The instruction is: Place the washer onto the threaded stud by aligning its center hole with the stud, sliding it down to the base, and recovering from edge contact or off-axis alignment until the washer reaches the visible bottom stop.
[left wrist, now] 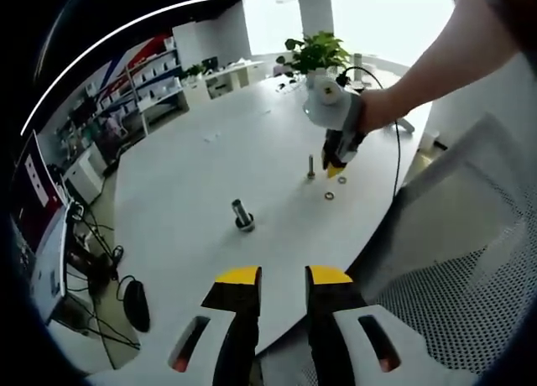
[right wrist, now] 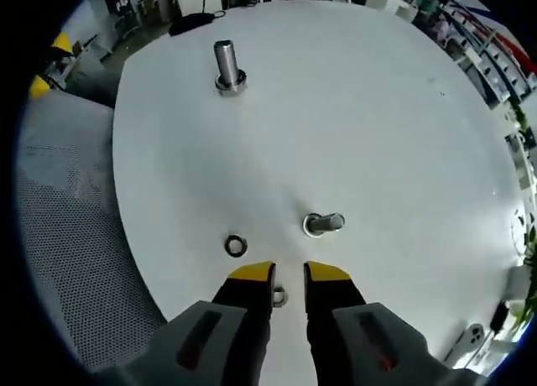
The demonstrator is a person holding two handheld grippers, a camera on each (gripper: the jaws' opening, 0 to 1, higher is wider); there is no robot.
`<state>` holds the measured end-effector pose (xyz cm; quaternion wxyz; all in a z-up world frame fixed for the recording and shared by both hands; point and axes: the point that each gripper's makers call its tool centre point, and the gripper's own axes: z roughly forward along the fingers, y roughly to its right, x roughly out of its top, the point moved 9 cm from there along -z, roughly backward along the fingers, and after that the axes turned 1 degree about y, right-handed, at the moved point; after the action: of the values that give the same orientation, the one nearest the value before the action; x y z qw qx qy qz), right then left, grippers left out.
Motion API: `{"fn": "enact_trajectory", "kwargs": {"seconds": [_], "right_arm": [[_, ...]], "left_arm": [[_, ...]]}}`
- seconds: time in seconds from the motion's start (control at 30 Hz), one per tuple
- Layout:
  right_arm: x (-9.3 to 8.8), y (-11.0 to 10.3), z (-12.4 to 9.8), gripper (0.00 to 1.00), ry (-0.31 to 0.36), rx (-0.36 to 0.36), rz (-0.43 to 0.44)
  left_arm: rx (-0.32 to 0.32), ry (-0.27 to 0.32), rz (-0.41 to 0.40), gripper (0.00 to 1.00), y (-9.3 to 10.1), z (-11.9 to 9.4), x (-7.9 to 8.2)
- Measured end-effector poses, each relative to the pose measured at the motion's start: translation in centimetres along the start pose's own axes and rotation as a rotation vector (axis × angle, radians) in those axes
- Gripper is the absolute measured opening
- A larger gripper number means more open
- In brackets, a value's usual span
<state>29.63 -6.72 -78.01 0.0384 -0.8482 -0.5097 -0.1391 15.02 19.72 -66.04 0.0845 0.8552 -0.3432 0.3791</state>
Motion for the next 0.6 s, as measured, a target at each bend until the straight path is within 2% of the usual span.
{"fn": "enact_trajectory", "kwargs": {"seconds": [0.3,0.43,0.53,0.6], "right_arm": [[0.6,-2.3,0.7,0.19,-0.001,0.046,-0.086],[1.2,-2.7,1.0,0.20,0.011,0.051,-0.089],[1.2,-2.8,1.4,0.19,-0.024,0.034,-0.124],[1.4,-2.8,1.3,0.18,-0.008,0.039,-0.112]], "left_arm": [[0.008,0.005,0.001,0.19,0.0,-0.1,0.0],[0.008,0.008,0.003,0.19,0.0,-0.1,0.0],[0.009,0.007,0.003,0.19,0.0,-0.1,0.0],[0.009,0.005,0.004,0.19,-0.1,-0.1,0.0]]}}
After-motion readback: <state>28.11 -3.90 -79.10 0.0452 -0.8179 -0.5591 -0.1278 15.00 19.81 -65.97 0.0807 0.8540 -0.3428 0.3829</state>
